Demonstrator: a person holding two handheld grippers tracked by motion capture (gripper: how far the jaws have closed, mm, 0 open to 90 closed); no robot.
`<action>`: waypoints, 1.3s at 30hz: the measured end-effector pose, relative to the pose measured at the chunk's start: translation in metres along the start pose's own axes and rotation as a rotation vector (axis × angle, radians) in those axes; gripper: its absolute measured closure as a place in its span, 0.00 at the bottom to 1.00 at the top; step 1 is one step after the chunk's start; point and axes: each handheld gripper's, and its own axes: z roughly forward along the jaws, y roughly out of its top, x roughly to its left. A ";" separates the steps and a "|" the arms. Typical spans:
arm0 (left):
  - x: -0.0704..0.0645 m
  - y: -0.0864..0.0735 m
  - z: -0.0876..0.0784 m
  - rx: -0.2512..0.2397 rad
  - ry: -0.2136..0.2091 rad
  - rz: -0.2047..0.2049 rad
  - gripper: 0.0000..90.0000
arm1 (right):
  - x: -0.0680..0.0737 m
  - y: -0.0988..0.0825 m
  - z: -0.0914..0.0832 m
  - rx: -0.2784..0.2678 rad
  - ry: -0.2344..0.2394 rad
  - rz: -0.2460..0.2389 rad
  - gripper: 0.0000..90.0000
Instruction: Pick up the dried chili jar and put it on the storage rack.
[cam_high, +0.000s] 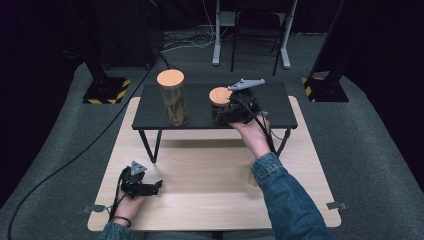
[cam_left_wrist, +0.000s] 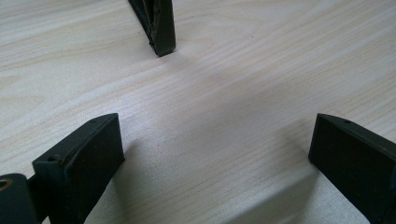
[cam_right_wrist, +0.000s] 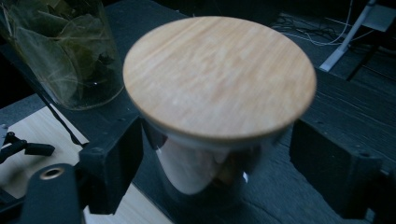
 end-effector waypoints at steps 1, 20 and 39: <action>0.000 0.000 0.000 0.000 0.001 -0.001 0.03 | -0.001 -0.002 -0.003 -0.005 0.003 0.003 0.17; 0.000 -0.001 -0.001 0.000 0.005 0.000 0.03 | -0.017 -0.045 -0.044 -0.079 -0.004 0.050 0.09; 0.000 -0.001 -0.001 0.000 0.003 -0.001 0.03 | -0.035 -0.091 -0.072 -0.102 -0.055 0.095 0.05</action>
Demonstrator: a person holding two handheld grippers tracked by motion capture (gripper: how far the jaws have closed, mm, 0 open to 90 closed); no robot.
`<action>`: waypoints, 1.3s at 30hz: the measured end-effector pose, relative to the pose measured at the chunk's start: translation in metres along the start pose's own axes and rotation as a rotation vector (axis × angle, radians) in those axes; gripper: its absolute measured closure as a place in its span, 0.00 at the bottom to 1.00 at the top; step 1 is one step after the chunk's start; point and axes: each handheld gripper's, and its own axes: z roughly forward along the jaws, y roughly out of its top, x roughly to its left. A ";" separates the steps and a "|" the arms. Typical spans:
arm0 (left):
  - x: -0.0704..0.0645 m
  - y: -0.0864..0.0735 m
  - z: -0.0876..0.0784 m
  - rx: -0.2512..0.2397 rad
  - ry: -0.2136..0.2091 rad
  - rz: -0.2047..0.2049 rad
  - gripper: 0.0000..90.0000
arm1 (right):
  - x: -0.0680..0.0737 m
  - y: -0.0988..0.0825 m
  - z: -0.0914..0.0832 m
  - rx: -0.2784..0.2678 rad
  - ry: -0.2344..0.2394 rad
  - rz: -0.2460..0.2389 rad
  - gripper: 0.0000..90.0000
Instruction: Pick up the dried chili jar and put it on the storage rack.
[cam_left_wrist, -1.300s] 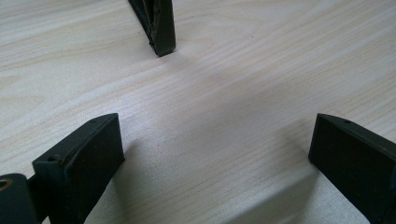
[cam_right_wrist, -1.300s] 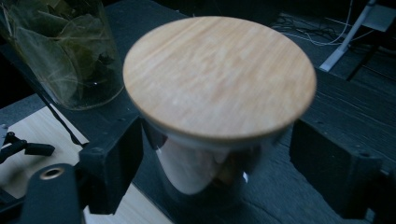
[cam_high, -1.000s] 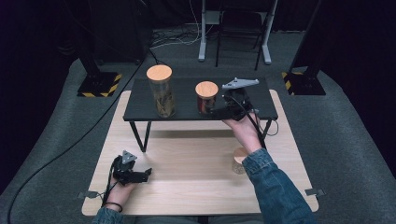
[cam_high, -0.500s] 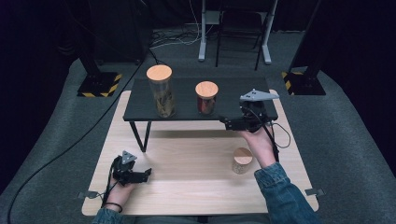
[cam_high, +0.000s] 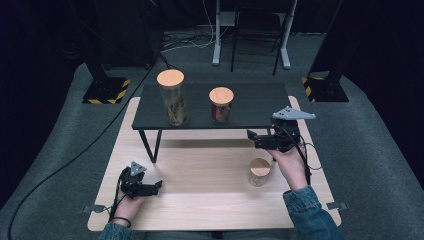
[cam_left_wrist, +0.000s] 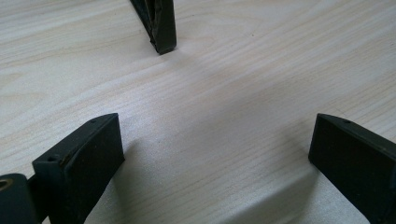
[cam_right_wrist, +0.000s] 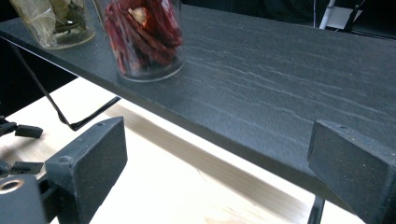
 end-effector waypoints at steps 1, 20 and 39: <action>0.000 0.000 0.000 0.000 0.000 0.000 0.03 | 0.000 -0.002 -0.001 -0.001 0.000 0.000 0.05; 0.000 0.000 0.000 0.000 0.001 0.000 0.03 | -0.017 -0.056 -0.019 -0.021 -0.040 0.026 0.05; 0.000 0.000 0.000 0.000 0.001 0.000 0.03 | -0.025 -0.103 -0.029 -0.022 -0.096 0.040 0.05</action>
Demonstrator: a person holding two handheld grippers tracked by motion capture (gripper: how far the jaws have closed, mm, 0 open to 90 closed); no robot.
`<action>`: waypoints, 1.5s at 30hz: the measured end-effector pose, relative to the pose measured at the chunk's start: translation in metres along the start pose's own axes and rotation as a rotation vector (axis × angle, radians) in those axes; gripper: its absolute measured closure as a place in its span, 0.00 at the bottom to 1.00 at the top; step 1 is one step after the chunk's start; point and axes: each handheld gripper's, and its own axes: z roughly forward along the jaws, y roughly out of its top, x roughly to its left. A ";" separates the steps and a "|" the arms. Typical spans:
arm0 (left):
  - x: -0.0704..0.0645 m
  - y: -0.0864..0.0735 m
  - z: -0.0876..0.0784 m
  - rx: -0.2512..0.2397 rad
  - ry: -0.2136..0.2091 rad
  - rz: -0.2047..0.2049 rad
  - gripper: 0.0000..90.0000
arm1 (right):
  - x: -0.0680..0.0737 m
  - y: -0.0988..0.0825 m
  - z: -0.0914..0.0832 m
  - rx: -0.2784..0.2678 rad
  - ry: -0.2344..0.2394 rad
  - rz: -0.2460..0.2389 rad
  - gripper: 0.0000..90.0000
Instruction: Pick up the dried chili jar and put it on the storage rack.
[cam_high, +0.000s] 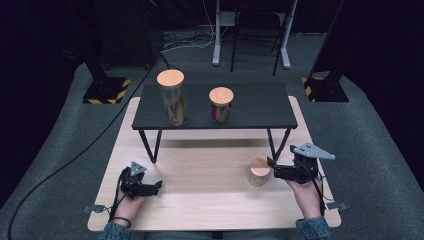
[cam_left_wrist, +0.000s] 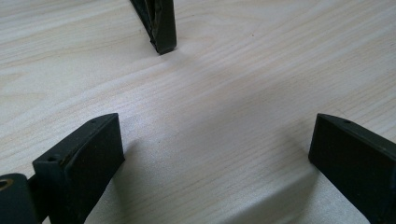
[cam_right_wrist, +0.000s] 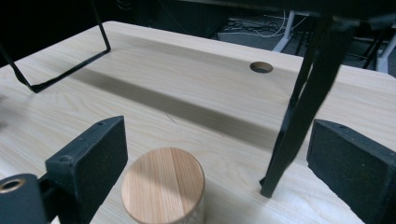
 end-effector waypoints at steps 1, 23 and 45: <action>0.000 0.000 0.000 0.000 0.000 0.000 0.03 | -0.001 -0.002 0.000 0.001 -0.004 0.001 0.05; 0.000 0.000 0.000 0.000 0.000 0.000 0.03 | -0.026 -0.061 0.000 0.057 -0.079 0.071 0.06; 0.002 0.000 0.000 -0.002 0.004 -0.010 0.03 | -0.043 -0.101 0.015 0.155 -0.094 0.124 0.06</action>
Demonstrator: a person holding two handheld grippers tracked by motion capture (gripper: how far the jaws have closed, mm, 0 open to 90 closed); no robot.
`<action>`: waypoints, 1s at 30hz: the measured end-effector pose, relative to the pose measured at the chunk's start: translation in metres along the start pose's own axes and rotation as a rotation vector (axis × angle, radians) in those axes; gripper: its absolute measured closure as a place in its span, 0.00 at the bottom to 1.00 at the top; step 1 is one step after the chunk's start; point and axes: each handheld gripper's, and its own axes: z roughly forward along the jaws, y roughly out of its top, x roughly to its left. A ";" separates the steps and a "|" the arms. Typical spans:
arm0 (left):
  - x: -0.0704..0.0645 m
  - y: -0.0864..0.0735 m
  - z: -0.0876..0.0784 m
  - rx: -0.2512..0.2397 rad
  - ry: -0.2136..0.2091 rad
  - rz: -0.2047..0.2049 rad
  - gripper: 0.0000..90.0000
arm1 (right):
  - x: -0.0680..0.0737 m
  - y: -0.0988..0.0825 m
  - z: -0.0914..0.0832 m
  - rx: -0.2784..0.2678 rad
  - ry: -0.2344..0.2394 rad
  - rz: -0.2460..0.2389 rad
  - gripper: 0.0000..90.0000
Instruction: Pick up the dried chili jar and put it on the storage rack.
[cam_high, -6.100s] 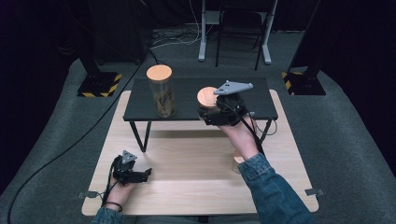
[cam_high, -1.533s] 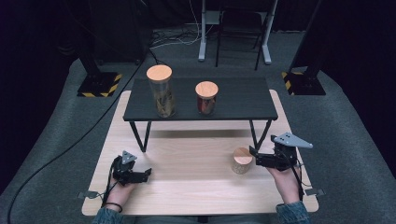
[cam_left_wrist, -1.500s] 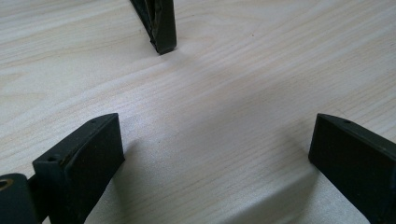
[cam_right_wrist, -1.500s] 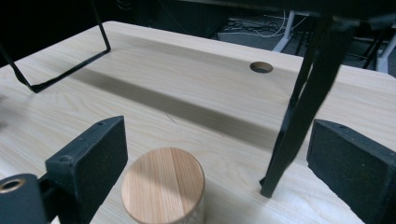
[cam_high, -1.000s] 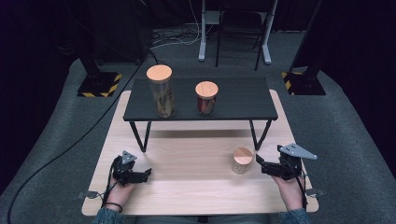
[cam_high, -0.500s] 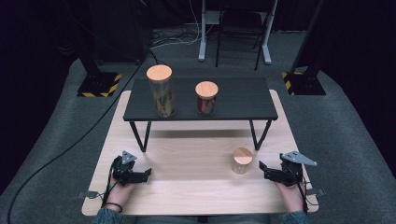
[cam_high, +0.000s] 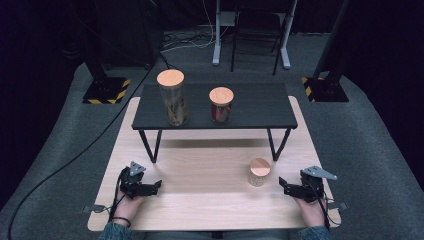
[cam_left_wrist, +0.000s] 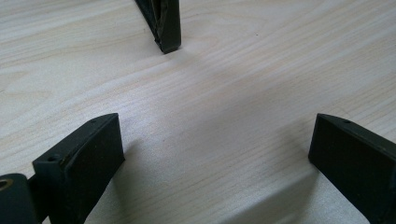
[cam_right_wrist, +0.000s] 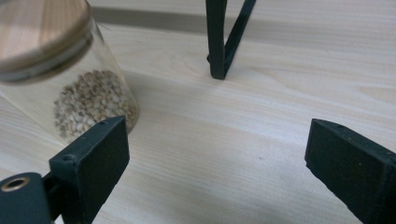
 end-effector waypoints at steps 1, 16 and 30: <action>0.000 0.000 0.000 0.000 0.000 0.001 0.03 | 0.000 -0.001 0.001 0.004 0.000 0.004 0.06; 0.000 0.000 0.000 0.001 0.002 0.003 0.03 | -0.001 -0.009 0.010 0.102 -0.004 0.017 0.07; 0.000 0.000 0.000 0.001 0.002 0.003 0.03 | 0.006 -0.012 0.017 0.164 -0.063 -0.073 0.07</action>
